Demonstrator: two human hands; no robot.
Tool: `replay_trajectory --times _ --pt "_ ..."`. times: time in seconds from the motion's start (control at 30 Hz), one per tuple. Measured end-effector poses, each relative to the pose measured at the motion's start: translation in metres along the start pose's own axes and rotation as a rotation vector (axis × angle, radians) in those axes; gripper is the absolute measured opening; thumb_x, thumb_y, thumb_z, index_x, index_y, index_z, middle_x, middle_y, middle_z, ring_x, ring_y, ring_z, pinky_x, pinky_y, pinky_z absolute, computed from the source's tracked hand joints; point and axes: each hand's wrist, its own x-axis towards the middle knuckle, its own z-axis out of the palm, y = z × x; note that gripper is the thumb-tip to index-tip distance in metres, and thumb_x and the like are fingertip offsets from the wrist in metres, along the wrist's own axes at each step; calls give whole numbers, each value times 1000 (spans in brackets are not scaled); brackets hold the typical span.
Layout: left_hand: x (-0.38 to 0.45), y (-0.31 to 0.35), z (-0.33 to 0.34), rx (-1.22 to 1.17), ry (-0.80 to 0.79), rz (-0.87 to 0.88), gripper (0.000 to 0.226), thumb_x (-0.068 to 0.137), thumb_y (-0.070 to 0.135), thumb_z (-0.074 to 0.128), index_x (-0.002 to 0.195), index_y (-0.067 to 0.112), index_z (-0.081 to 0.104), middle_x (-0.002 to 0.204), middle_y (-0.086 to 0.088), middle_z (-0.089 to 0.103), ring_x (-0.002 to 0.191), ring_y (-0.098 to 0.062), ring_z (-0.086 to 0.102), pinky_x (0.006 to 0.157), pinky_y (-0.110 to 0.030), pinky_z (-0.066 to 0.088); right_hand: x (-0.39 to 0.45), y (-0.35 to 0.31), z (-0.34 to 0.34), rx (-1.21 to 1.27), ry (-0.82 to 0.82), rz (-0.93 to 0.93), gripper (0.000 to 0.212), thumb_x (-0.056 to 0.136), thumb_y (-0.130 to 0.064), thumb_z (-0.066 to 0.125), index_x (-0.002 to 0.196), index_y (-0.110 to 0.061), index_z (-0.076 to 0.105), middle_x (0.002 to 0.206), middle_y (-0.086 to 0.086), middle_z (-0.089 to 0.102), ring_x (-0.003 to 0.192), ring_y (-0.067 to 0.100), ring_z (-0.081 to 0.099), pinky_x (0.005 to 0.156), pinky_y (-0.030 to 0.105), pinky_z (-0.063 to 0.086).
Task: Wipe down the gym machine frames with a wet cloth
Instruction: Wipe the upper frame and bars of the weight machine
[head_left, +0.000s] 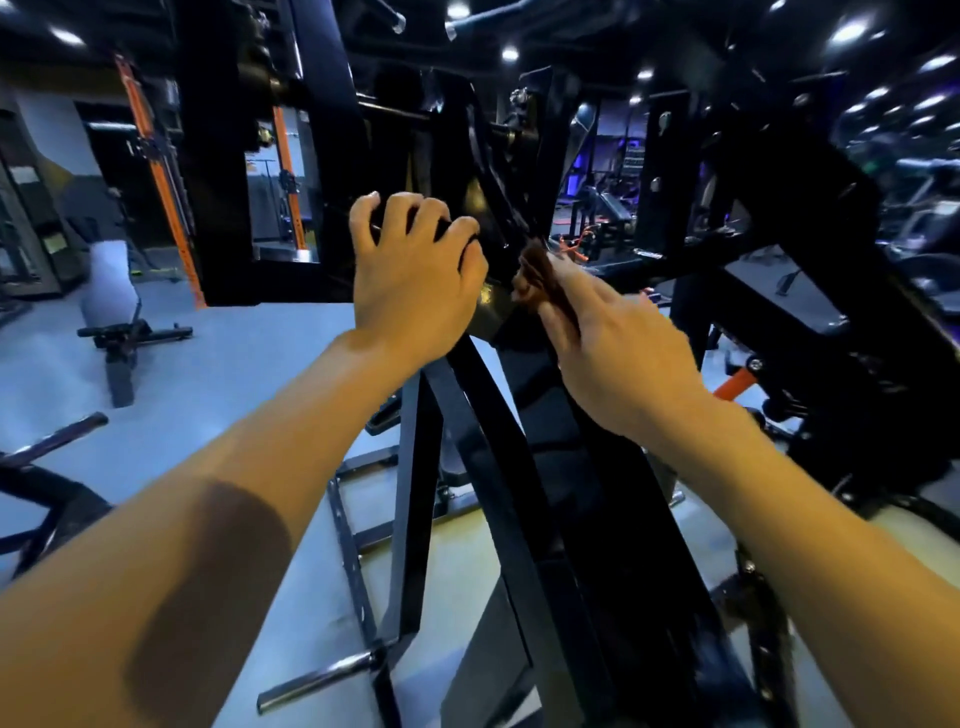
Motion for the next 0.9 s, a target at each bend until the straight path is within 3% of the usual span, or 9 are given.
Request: replay_trajectory --times 0.1,0.2,0.33,0.43,0.47,0.53,0.67,0.73,0.9 --pt "0 3 3 -10 37 -11 37 106 34 40 117 20 73 116 -1 67 121 -30 55 114 -55 29 -20 -4 -10 -76 -29 12 54 110 -50 29 163 -39 23 166 -19 30 121 29 53 82 41 49" --pt "-1 5 5 30 46 -31 37 105 33 40 116 20 73 116 -2 68 121 -29 55 114 -54 30 14 -16 -5 -60 16 18 54 111 -45 30 163 -31 28 166 -10 34 131 29 51 93 42 49" --pt "4 3 3 72 43 1 43 106 33 37 111 17 76 110 -3 71 113 -29 58 109 -49 32 57 -32 8 18 17 52 58 111 -46 25 165 -25 20 167 -4 31 128 33 41 100 45 44" --pt "20 2 2 50 41 -14 46 102 33 36 97 16 78 99 -1 73 100 -25 58 99 -43 35 32 -28 10 100 60 65 60 110 -44 37 163 -18 24 144 12 51 115 30 42 91 43 42" --pt "24 4 2 49 40 -31 46 101 33 37 92 16 78 96 -1 73 96 -25 58 97 -42 36 19 -24 11 121 95 44 59 108 -42 41 160 -17 28 138 12 55 111 29 42 85 42 42" --pt "26 9 6 75 55 -73 43 100 31 39 85 12 75 92 -4 69 89 -25 57 95 -42 37 7 -19 16 93 140 13 56 107 -41 43 156 -16 35 145 7 55 108 27 42 81 42 43" --pt "21 11 13 71 129 -98 37 98 26 42 79 11 70 83 -5 68 86 -27 59 95 -44 40 67 -22 20 75 121 33 57 110 -42 34 161 -19 32 166 -3 33 130 29 37 103 43 41" --pt "21 9 14 54 139 -85 37 99 26 41 80 12 70 83 -4 70 88 -26 60 97 -44 40 93 -27 19 110 110 20 56 111 -42 32 162 -20 30 168 -4 29 133 28 34 106 42 40" --pt "21 12 16 18 179 -112 36 98 25 42 79 14 71 82 -1 70 89 -23 61 98 -43 38 58 -19 22 105 152 20 56 109 -43 33 162 -24 32 165 -7 38 116 24 38 92 37 47"
